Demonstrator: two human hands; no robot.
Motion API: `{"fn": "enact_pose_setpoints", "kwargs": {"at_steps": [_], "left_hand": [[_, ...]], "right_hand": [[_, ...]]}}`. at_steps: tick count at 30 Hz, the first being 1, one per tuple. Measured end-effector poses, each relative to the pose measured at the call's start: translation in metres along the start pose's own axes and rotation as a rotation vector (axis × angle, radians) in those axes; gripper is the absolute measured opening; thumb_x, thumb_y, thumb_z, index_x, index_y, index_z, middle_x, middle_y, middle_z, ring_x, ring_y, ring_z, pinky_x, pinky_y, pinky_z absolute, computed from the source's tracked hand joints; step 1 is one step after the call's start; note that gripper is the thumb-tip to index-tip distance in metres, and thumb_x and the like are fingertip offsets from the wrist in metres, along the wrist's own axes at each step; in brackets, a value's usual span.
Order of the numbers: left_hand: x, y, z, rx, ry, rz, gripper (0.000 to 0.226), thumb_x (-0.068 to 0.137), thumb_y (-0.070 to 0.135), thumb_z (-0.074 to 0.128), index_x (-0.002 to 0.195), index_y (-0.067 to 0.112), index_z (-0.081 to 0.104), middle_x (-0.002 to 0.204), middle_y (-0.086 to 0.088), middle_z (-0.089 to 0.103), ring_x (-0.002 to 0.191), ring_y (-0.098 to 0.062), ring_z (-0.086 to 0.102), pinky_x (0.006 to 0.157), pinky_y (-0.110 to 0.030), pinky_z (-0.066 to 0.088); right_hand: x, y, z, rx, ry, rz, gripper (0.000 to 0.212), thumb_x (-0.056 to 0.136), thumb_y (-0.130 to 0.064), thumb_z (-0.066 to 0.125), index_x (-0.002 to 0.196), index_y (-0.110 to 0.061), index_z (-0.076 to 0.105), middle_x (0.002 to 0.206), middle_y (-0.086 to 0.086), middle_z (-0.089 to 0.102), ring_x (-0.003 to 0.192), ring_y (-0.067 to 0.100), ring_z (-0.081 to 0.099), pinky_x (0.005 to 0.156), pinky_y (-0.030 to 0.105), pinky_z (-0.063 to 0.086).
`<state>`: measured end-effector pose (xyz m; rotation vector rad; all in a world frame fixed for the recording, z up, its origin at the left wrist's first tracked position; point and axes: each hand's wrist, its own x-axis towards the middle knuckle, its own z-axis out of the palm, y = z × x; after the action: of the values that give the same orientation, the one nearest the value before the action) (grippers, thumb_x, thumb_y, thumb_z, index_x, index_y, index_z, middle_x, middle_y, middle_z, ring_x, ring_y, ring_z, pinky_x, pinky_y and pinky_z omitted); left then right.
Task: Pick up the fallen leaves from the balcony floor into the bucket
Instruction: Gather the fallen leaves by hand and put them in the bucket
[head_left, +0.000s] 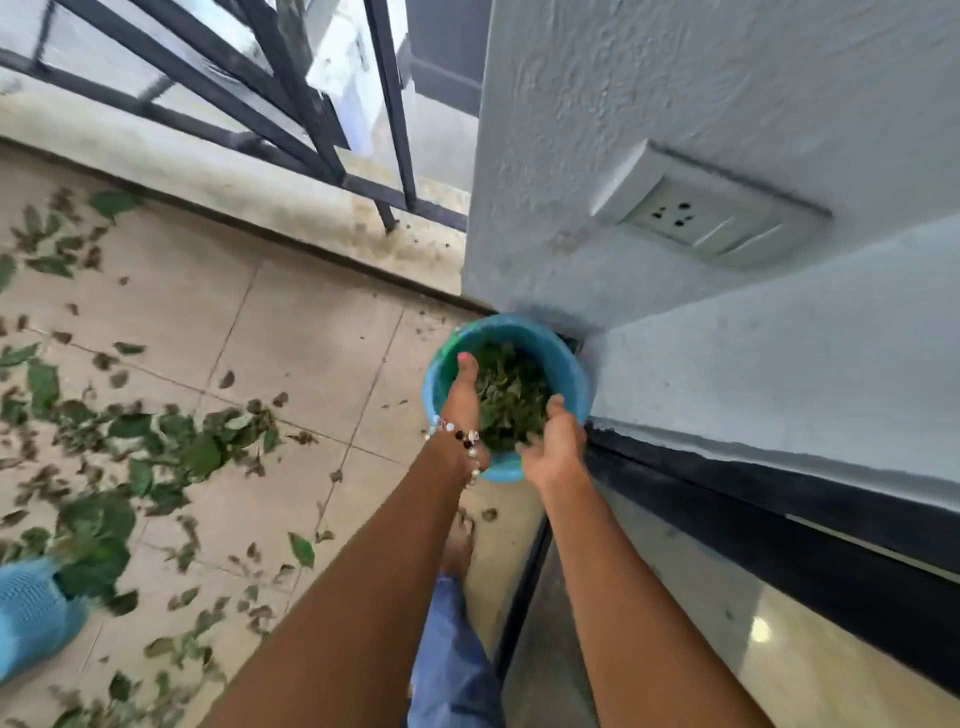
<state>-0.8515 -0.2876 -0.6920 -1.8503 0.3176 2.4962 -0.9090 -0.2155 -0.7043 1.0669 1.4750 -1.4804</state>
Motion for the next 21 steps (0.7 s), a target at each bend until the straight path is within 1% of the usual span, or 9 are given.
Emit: {"fn": "enact_pose_setpoints", "kwargs": {"at_steps": [2, 4, 7, 9, 12, 13, 15, 17, 21], "left_hand": [[-0.004, 0.003, -0.004, -0.029, 0.016, -0.021, 0.073, 0.086, 0.072, 0.045, 0.128, 0.013, 0.058, 0.123, -0.010, 0.063, 0.113, -0.026, 0.060, 0.098, -0.042, 0.048], [-0.009, 0.004, -0.008, -0.004, 0.095, 0.000, 0.074, 0.089, 0.068, 0.044, 0.139, 0.014, 0.046, 0.135, -0.007, 0.051, 0.125, -0.025, 0.049, 0.108, -0.042, 0.039], [-0.031, 0.010, -0.011, 0.071, 0.138, 0.031, 0.067, 0.093, 0.061, 0.047, 0.142, 0.015, 0.042, 0.144, -0.009, 0.044, 0.128, -0.027, 0.045, 0.107, -0.042, 0.037], [-0.048, 0.015, -0.015, 0.140, 0.132, 0.053, 0.057, 0.093, 0.053, 0.052, 0.133, 0.012, 0.050, 0.139, -0.010, 0.050, 0.118, -0.025, 0.052, 0.097, -0.040, 0.044], [-0.100, 0.027, -0.028, 0.209, 0.139, 0.121, 0.031, 0.095, 0.041, 0.056, 0.106, 0.013, 0.062, 0.118, -0.010, 0.064, 0.101, -0.025, 0.062, 0.079, -0.036, 0.051], [-0.111, 0.030, -0.029, 0.239, 0.135, 0.137, 0.027, 0.096, 0.038, 0.055, 0.104, 0.012, 0.062, 0.112, -0.009, 0.066, 0.097, -0.025, 0.064, 0.073, -0.034, 0.051], [-0.133, 0.037, -0.033, 0.312, 0.144, 0.171, 0.023, 0.098, 0.031, 0.053, 0.107, 0.011, 0.060, 0.104, -0.009, 0.066, 0.085, -0.023, 0.065, 0.066, -0.030, 0.047], [-0.181, 0.046, -0.047, 0.328, 0.158, 0.227, 0.016, 0.099, 0.026, 0.051, 0.102, 0.012, 0.058, 0.096, -0.008, 0.065, 0.072, -0.018, 0.061, 0.062, -0.027, 0.043], [-0.276, 0.057, -0.086, 0.266, 0.153, 0.316, 0.019, 0.098, 0.020, 0.051, 0.080, 0.017, 0.055, 0.079, -0.003, 0.060, 0.064, -0.017, 0.055, 0.060, -0.025, 0.037]], "right_hand": [[0.007, 0.000, -0.003, -0.022, 0.046, 0.026, 0.037, 0.101, -0.027, 0.050, 0.132, -0.008, 0.049, 0.141, 0.016, 0.045, 0.133, 0.033, 0.041, 0.110, 0.045, 0.033], [0.001, -0.002, -0.004, -0.025, 0.054, 0.025, 0.039, 0.100, -0.027, 0.052, 0.132, -0.005, 0.050, 0.144, 0.017, 0.043, 0.136, 0.033, 0.038, 0.110, 0.040, 0.034], [-0.018, -0.007, -0.003, -0.054, 0.039, 0.001, 0.039, 0.099, -0.026, 0.053, 0.129, 0.000, 0.053, 0.144, 0.020, 0.042, 0.135, 0.032, 0.040, 0.109, 0.038, 0.037], [-0.035, -0.008, -0.003, -0.085, 0.005, -0.021, 0.042, 0.099, -0.026, 0.054, 0.128, 0.004, 0.052, 0.139, 0.019, 0.049, 0.131, 0.030, 0.045, 0.109, 0.037, 0.038], [-0.085, -0.003, 0.001, -0.172, -0.086, -0.060, 0.039, 0.099, -0.023, 0.054, 0.124, 0.006, 0.054, 0.129, 0.019, 0.056, 0.123, 0.031, 0.053, 0.104, 0.037, 0.043], [-0.096, -0.002, 0.003, -0.201, -0.110, -0.074, 0.037, 0.099, -0.022, 0.054, 0.125, 0.005, 0.055, 0.124, 0.019, 0.059, 0.117, 0.030, 0.058, 0.099, 0.036, 0.047], [-0.119, -0.002, 0.011, -0.288, -0.123, -0.131, 0.026, 0.098, -0.019, 0.054, 0.116, -0.001, 0.059, 0.103, 0.014, 0.065, 0.088, 0.022, 0.065, 0.077, 0.028, 0.053], [-0.169, 0.001, 0.019, -0.384, -0.148, -0.212, 0.011, 0.097, -0.015, 0.055, 0.099, -0.007, 0.063, 0.081, 0.007, 0.065, 0.062, 0.013, 0.060, 0.054, 0.021, 0.049], [-0.269, 0.020, 0.036, -0.538, -0.269, -0.360, 0.015, 0.095, -0.012, 0.055, 0.082, -0.012, 0.061, 0.069, 0.007, 0.062, 0.049, 0.012, 0.052, 0.043, 0.020, 0.040]]}}
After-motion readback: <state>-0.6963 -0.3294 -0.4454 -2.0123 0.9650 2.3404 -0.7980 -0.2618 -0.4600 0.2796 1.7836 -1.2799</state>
